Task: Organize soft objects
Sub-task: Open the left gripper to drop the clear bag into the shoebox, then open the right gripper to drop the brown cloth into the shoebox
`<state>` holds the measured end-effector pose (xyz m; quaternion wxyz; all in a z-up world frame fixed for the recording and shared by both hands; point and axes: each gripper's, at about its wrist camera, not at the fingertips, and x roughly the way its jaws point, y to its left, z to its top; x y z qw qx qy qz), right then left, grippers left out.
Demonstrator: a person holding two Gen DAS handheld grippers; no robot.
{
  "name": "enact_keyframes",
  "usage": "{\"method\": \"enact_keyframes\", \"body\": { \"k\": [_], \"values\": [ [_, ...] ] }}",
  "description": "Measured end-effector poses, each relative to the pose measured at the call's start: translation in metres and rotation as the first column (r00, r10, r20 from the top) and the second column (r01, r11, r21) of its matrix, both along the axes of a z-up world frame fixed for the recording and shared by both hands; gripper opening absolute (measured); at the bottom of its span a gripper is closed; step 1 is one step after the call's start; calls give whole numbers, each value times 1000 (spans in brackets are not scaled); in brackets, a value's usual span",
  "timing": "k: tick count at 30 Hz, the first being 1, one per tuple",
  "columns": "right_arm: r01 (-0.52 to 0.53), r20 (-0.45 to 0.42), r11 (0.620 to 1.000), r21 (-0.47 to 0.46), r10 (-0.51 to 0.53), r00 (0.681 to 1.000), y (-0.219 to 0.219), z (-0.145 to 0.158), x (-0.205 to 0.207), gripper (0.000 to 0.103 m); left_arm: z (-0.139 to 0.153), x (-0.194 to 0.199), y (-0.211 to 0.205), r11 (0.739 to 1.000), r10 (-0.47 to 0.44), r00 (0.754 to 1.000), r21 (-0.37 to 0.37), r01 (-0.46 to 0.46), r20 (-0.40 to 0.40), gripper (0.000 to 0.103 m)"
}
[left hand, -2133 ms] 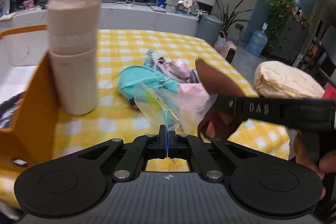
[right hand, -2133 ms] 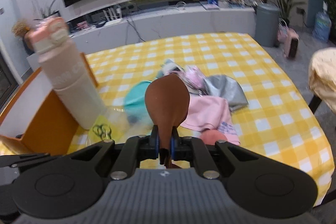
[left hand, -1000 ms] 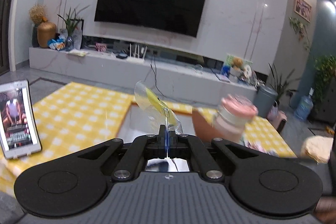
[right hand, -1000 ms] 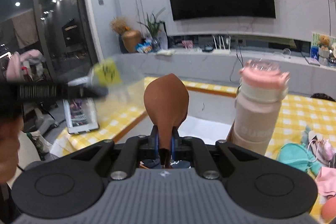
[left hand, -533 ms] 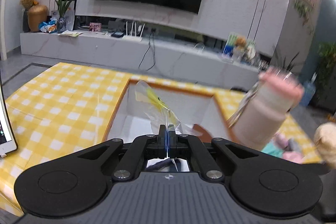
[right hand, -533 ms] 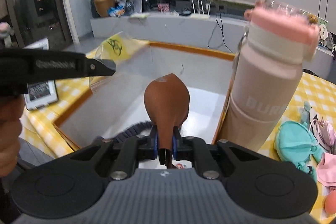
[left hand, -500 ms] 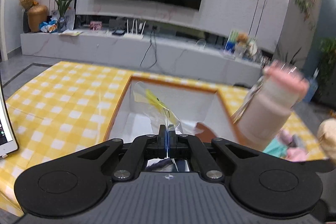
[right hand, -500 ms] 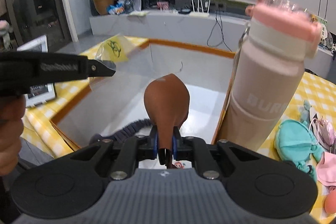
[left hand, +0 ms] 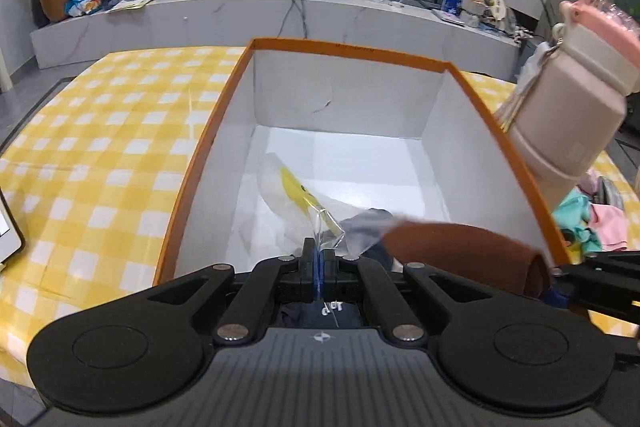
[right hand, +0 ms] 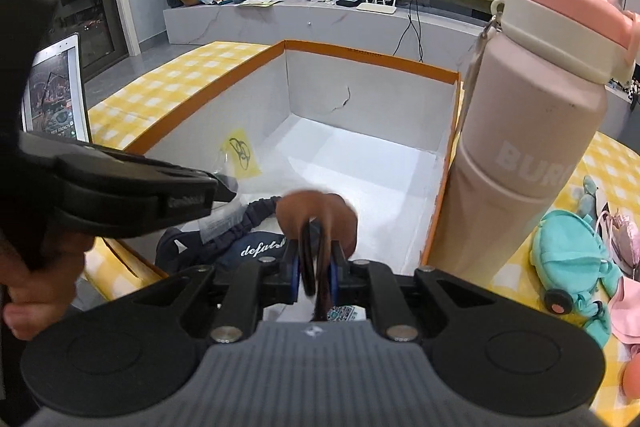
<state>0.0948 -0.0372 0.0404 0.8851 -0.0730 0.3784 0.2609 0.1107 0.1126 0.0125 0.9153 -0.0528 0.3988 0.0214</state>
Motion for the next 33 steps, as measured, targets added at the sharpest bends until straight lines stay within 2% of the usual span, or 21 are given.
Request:
{"method": "enact_keyframes", "body": {
  "k": [4, 5, 6, 7, 9, 10, 11, 12, 14, 16, 19, 22, 26, 29, 32, 33],
  "values": [
    [8, -7, 1000, 4, -8, 1000, -2, 2, 0, 12, -2, 0, 2, 999, 49, 999, -17, -49, -2, 6],
    [13, -9, 1000, 2, -13, 1000, -3, 2, 0, 12, -2, -1, 2, 997, 72, 997, -20, -72, 2, 17],
    [16, -8, 1000, -2, -16, 1000, -1, 2, 1, 11, -2, 0, 3, 996, 92, 996, -23, -91, 13, 37],
    [19, -2, 1000, -13, -19, 1000, 0, 2, 1, 11, -2, -1, 3, 994, 103, 994, -34, -102, 30, 40],
    [20, 9, 999, -30, -20, 1000, 1, 2, 1, 11, 1, -2, 2, 994, 84, 994, -72, -79, 69, 65],
    [16, 12, 999, -32, -16, 1000, 2, 1, 1, 11, 4, -4, 1, 994, 74, 993, -89, -66, 91, 70],
    [15, 9, 999, -31, -15, 1000, 1, 1, 0, 11, 6, -6, -1, 994, 64, 992, -99, -53, 113, 80],
    [15, 12, 999, -32, -14, 1000, 1, 1, 0, 11, 9, -8, -4, 994, 59, 989, -96, -46, 137, 87],
    [18, 19, 999, -41, -17, 1000, 0, 1, -1, 10, 13, -15, -10, 998, 34, 977, -67, -20, 211, 88],
    [23, 22, 999, -43, -22, 1000, -1, 1, -2, 10, 18, -22, -12, 997, -19, 958, -65, 39, 286, 94],
    [35, 28, 999, -41, -34, 999, -1, 2, -2, 10, 23, -25, -6, 984, -22, 955, -165, 73, 294, 96],
    [42, 43, 998, -37, -40, 998, 0, 6, -4, 11, 26, -22, 4, 963, 23, 967, -267, 47, 255, 96],
    [59, 54, 997, -44, -57, 997, 3, 6, -5, 11, 22, -16, 14, 956, 51, 983, -295, 2, 174, 96],
    [87, 49, 994, -60, -84, 995, 6, 5, -5, 12, 15, -11, 20, 940, 42, 995, -341, -9, 89, 96],
    [94, 48, 993, -69, -91, 995, 11, 4, -7, 28, 13, -8, 20, 944, 12, 998, -329, 9, 61, 96],
    [103, 53, 992, -69, -99, 994, 13, 4, -7, 28, 13, -8, 20, 944, 7, 998, -328, 15, 66, 96]
  ]
}}
